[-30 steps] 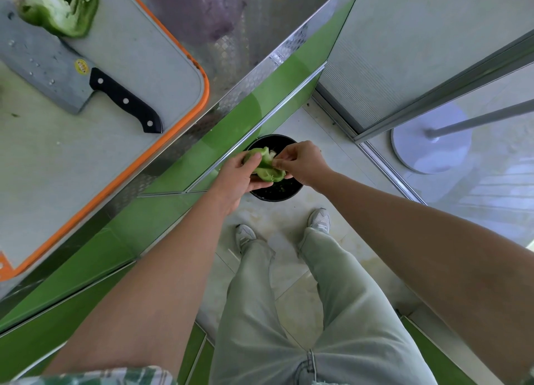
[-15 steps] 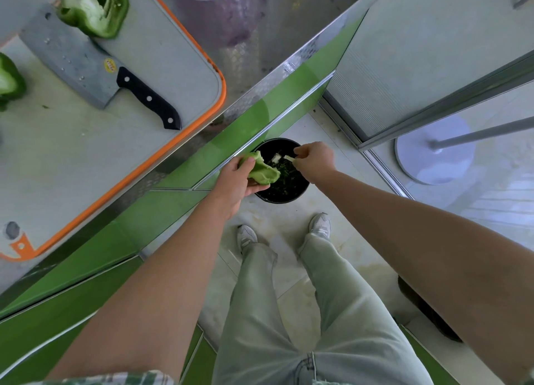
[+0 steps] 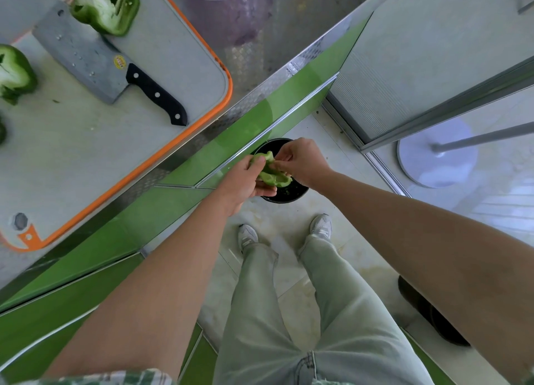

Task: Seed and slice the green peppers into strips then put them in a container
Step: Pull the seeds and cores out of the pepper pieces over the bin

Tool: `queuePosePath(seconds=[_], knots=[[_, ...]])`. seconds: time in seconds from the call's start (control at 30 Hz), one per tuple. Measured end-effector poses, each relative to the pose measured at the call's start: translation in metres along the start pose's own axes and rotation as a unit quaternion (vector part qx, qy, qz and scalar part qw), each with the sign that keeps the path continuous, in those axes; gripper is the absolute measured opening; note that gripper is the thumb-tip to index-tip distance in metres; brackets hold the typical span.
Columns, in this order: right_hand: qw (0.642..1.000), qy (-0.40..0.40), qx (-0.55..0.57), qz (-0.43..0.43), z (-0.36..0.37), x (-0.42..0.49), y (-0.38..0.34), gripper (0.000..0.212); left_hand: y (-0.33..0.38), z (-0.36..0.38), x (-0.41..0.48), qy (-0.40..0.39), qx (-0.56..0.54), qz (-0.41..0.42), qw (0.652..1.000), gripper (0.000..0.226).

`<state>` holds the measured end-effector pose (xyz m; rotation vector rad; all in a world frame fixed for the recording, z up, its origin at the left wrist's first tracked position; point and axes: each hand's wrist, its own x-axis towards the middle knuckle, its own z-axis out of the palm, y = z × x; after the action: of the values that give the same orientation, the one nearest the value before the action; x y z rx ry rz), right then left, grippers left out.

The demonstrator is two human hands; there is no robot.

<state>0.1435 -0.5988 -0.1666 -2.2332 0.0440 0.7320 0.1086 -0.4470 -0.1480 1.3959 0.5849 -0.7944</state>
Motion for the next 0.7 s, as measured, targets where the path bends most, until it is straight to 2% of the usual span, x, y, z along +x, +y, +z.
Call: queuePosePath(seconds=[0.17,0.3,0.37,0.47,0.6,0.7], knots=[[0.997,-0.022,0.068,-0.011,-0.004,-0.002,0.008,0.011,0.000,-0.007,0.000,-0.002,-0.023,0.005,1.000,0.026],[0.992,0.012,0.112,0.055,-0.001,-0.001,0.014,0.012,0.003,-0.005,0.001,0.009,-0.011,0.010,1.000,0.025],[0.990,-0.029,0.127,0.052,-0.002,-0.003,0.013,0.016,0.003,-0.004,0.002,0.018,0.005,0.018,1.000,0.023],[0.990,-0.075,0.104,0.064,-0.002,-0.006,0.006,0.021,0.003,-0.004,0.002,0.008,0.034,0.030,0.999,0.021],[0.989,-0.067,0.085,0.096,-0.001,-0.003,0.001,0.018,0.002,-0.002,0.001,-0.008,0.079,0.051,0.995,0.022],[0.995,-0.047,0.031,0.079,0.001,-0.002,-0.002,0.009,0.002,0.000,0.002,0.003,0.095,0.053,0.994,0.021]])
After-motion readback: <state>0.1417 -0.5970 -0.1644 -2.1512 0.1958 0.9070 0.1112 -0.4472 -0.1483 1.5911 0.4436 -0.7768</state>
